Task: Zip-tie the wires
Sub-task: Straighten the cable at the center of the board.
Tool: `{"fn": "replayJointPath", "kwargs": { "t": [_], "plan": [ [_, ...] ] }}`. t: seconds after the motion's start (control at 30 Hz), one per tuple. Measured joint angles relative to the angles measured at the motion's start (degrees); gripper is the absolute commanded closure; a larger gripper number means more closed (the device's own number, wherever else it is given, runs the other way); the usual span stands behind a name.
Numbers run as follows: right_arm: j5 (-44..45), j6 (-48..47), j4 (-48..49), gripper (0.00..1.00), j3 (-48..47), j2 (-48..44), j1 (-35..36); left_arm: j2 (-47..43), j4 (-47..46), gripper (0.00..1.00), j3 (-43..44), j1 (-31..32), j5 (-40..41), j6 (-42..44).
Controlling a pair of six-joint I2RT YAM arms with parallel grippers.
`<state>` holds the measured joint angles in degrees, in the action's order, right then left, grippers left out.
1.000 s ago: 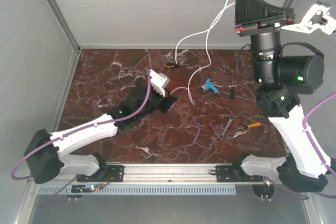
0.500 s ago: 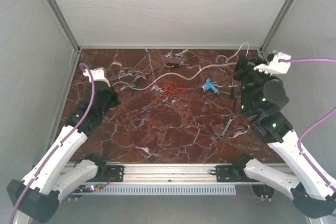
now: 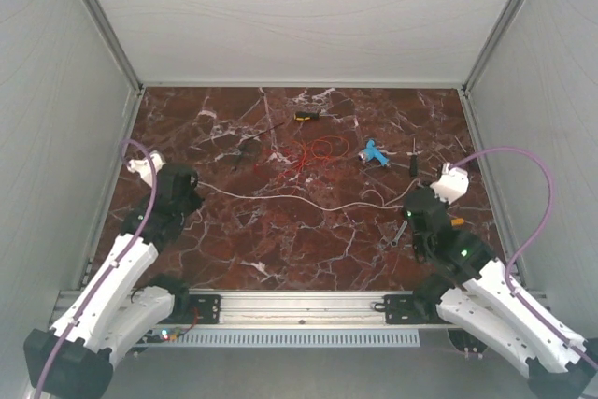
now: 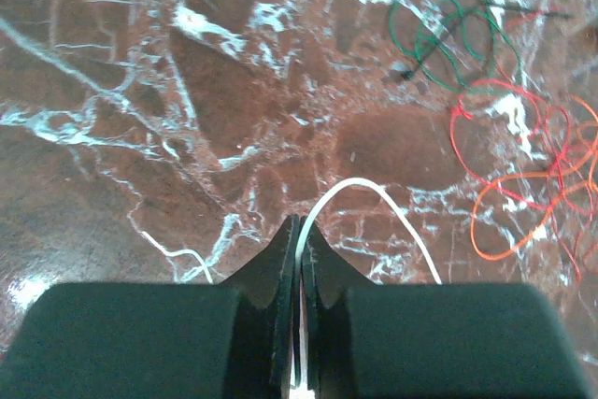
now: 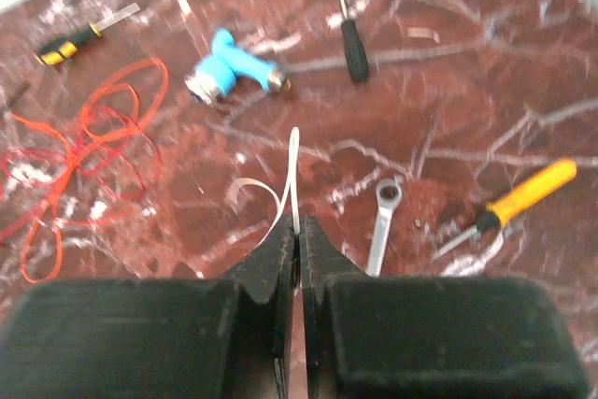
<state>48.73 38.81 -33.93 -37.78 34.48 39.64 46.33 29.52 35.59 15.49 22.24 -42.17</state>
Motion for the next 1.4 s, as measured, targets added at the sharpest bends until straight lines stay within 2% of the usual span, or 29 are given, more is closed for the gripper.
{"fn": "replayJointPath", "kwargs": {
  "t": [0.2, 0.47, 0.83, 0.97, 1.03, 1.2, 1.27, 1.4],
  "plan": [
    [-0.5, 12.3, -7.1, 1.0, 7.1, -0.9, 0.0, -2.3, -0.1, 1.0, -4.9, -2.3, 5.8, -9.9],
    [2.6, 29.1, -14.4, 1.0, 7.1, 9.2, -1.2, 1.2, -1.5, 1.0, -9.5, -8.9, 7.0, -16.3],
    [-3.5, 31.9, -4.9, 1.0, 13.3, 20.9, -1.1, 10.8, -9.9, 1.0, -13.3, -10.2, 3.5, -16.6],
    [-4.2, 31.9, -1.5, 0.94, 13.3, 24.4, -1.1, 13.2, -12.6, 1.0, -13.8, -10.2, 3.0, -16.6],
    [-4.6, 31.9, 0.1, 0.9, 13.3, 26.2, -1.1, 14.7, -14.0, 0.96, -14.3, -10.2, 2.6, -16.5],
    [-5.4, 31.4, 3.7, 0.74, 13.6, 29.1, -1.1, 17.5, -15.4, 0.63, -14.6, -10.2, 2.3, -16.5],
    [-5.6, 31.3, 4.8, 0.7, 13.6, 29.1, -1.0, 17.4, -16.0, 0.59, -14.6, -10.2, 2.4, -16.5],
    [-5.9, 30.9, 6.3, 0.58, 13.7, 29.1, -1.0, 17.0, -17.1, 0.39, -14.6, -10.2, 2.4, -16.4]
  ]
}}
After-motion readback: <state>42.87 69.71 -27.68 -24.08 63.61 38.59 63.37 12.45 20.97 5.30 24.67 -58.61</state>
